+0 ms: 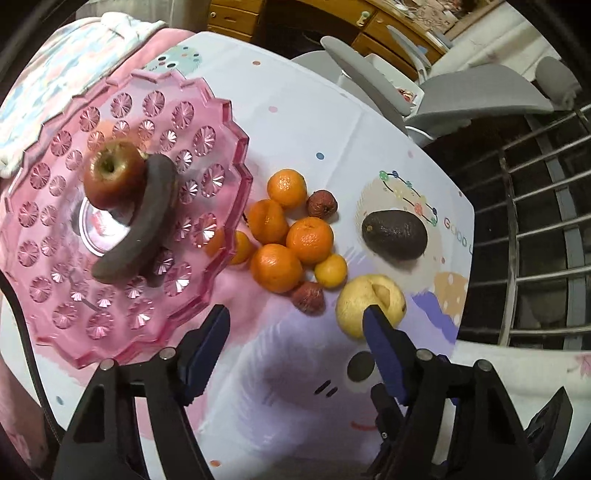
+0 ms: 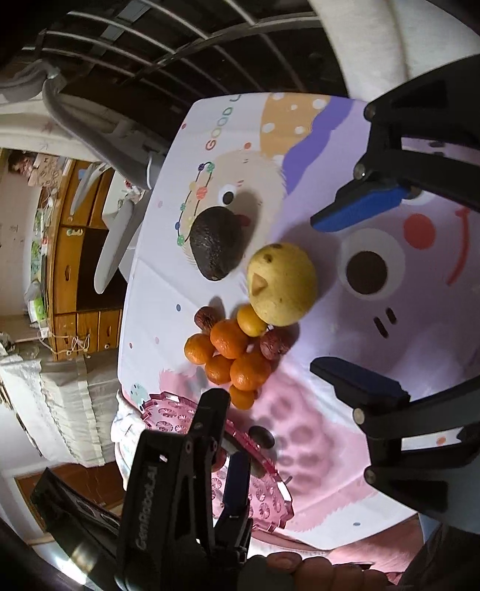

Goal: Organize fruits
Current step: 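Grasp an orange with the left tool while the right tool grasps the yellow pear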

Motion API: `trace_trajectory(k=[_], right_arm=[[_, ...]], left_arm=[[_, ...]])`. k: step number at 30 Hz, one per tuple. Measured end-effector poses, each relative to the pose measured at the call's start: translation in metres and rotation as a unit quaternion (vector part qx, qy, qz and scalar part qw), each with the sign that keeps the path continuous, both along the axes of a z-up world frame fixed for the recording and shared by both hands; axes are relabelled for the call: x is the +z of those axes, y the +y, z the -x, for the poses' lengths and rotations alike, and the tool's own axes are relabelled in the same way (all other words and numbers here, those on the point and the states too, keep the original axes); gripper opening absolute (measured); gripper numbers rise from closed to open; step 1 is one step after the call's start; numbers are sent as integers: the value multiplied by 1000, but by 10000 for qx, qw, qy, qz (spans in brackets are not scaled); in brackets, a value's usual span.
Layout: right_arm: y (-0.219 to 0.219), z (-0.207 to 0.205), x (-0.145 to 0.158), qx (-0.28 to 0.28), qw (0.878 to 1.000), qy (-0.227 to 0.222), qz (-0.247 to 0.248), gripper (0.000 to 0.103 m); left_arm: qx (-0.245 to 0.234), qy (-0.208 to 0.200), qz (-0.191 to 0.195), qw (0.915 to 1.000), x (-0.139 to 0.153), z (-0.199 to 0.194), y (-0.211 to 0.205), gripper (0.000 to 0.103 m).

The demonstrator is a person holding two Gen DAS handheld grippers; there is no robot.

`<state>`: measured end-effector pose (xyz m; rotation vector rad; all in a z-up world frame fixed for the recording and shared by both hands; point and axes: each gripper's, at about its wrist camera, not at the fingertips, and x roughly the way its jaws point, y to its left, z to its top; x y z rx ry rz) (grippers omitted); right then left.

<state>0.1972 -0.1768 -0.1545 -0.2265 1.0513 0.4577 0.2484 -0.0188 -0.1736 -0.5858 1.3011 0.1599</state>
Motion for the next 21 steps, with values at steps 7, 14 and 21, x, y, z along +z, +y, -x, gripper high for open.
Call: trace_trajectory(k=[7, 14, 21], right_arm=[[1, -11, -24, 281, 9991, -325, 63, 71], [-1, -25, -48, 502, 9980, -373, 5, 71], [6, -31, -58, 657, 9970, -394, -109, 71]], left_arm=[[265, 146, -238, 9993, -24, -15, -8, 56], [437, 263, -415, 9978, -40, -28, -10, 50], [552, 358, -531, 9964, -57, -39, -12, 43]])
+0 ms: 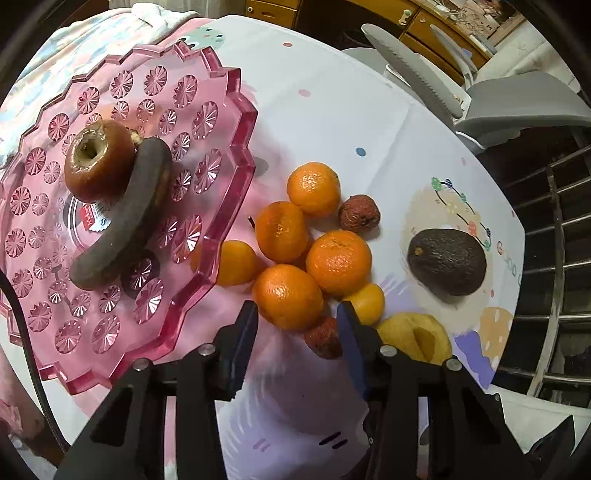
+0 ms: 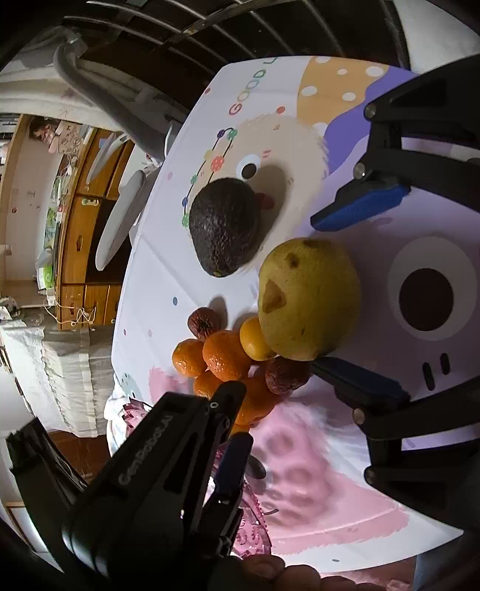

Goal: Organize fruits
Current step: 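Grasp an orange with the left tool while the right tool grasps the yellow pear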

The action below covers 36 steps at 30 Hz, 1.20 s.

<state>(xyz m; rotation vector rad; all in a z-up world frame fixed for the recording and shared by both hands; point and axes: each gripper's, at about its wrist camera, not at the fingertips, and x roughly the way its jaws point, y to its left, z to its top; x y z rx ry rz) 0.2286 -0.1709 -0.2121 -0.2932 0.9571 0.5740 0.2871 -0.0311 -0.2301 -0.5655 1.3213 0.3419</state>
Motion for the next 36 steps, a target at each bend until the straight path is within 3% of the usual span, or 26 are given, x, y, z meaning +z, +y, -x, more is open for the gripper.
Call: trace_trajectory(k=[22, 36], right_arm=[[8, -5, -12, 98, 9998, -128, 112, 75], [4, 3, 1, 24, 9996, 200, 210, 75]], left_arm=[[228, -34, -174, 9996, -10, 0, 2, 34], [-247, 253, 96, 9993, 1, 26, -3, 33]])
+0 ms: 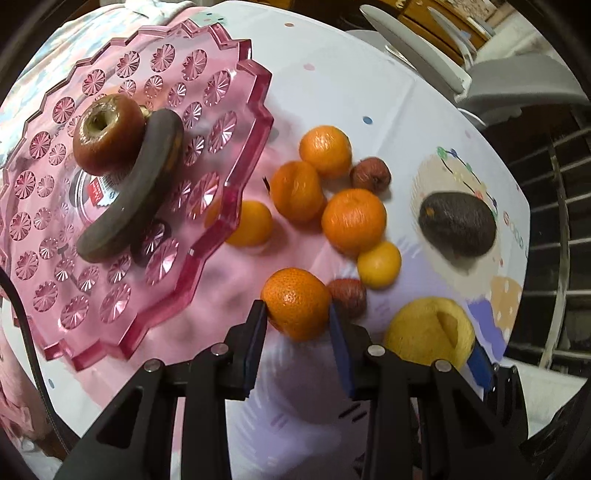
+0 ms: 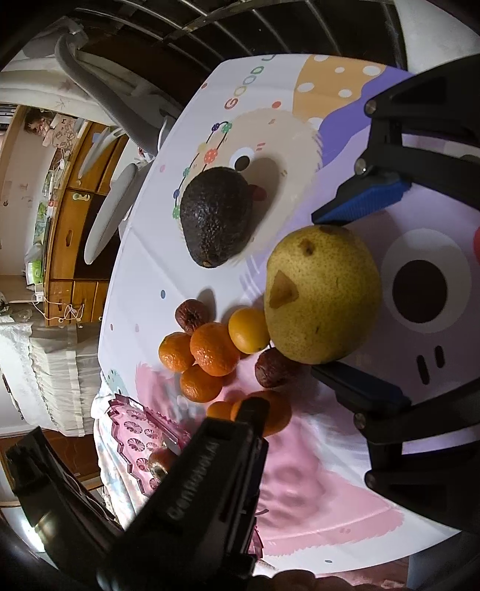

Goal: Organize fruits
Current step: 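Grasp an orange with the left tool while the right tool grasps the yellow pear, then carry the orange with the left tool while the right tool carries the pear to the bowl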

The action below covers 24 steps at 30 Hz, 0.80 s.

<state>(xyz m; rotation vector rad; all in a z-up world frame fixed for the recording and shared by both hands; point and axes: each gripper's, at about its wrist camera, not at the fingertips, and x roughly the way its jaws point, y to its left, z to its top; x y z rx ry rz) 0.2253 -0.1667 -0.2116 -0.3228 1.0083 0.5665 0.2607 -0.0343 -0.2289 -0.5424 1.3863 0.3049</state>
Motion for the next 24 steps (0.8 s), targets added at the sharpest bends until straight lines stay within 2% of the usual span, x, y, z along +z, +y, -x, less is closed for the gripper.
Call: trace_trajectory(k=[11, 16, 24], right_arm=[[-10, 16, 38, -572, 9981, -80, -217, 74], [-9, 20, 59, -794, 9957, -92, -472, 74], [13, 26, 98, -936, 9928, -380, -636, 74]], left_arm=[[-618, -395, 43, 9973, 46, 25, 1, 33], [-821, -752, 91, 9937, 74, 38, 15, 33], [-1146, -1173, 147, 9864, 103, 49, 44, 33]])
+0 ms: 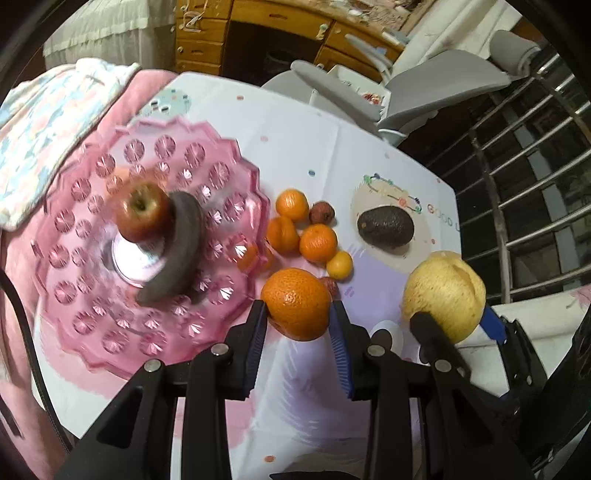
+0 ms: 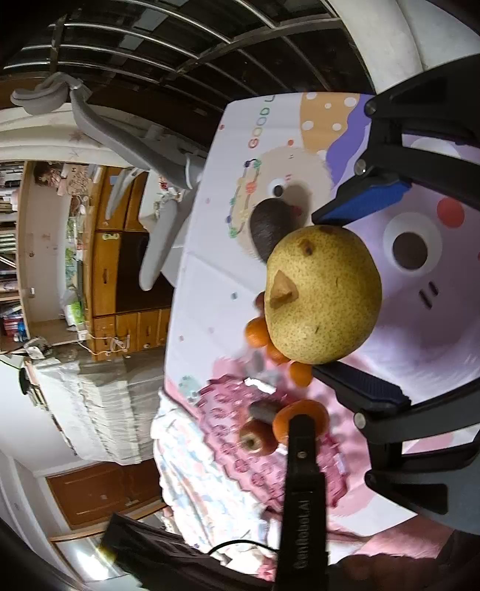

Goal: Organize fruits
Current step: 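Carry the orange with the left tool while the right tool carries the pear to the bowl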

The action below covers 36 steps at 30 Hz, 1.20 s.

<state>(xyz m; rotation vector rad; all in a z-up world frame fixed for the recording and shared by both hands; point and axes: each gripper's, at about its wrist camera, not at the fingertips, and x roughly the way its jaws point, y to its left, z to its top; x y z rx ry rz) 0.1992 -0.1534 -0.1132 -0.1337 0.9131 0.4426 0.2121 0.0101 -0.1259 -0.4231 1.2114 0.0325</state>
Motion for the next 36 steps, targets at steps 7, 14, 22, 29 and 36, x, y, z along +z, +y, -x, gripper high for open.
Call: trace_trajectory(k=[7, 14, 22, 29, 36], right_arm=[[35, 5, 29, -126, 9996, -241, -29, 74], [79, 16, 41, -245, 9992, -288, -131, 74], [136, 25, 32, -274, 9992, -219, -210, 74], [181, 30, 15, -309, 9992, 21, -266, 74], [219, 34, -13, -269, 9988, 378, -171, 75]], left_arm=[[-553, -204, -59, 9982, 21, 7, 35, 33], [-893, -137, -163, 9958, 27, 10, 82, 33], [-1107, 7, -330, 9933, 18, 7, 135, 33], [-1285, 183, -394, 9908, 2, -1, 174, 33], [-1371, 280, -345, 9896, -16, -8, 201, 33]])
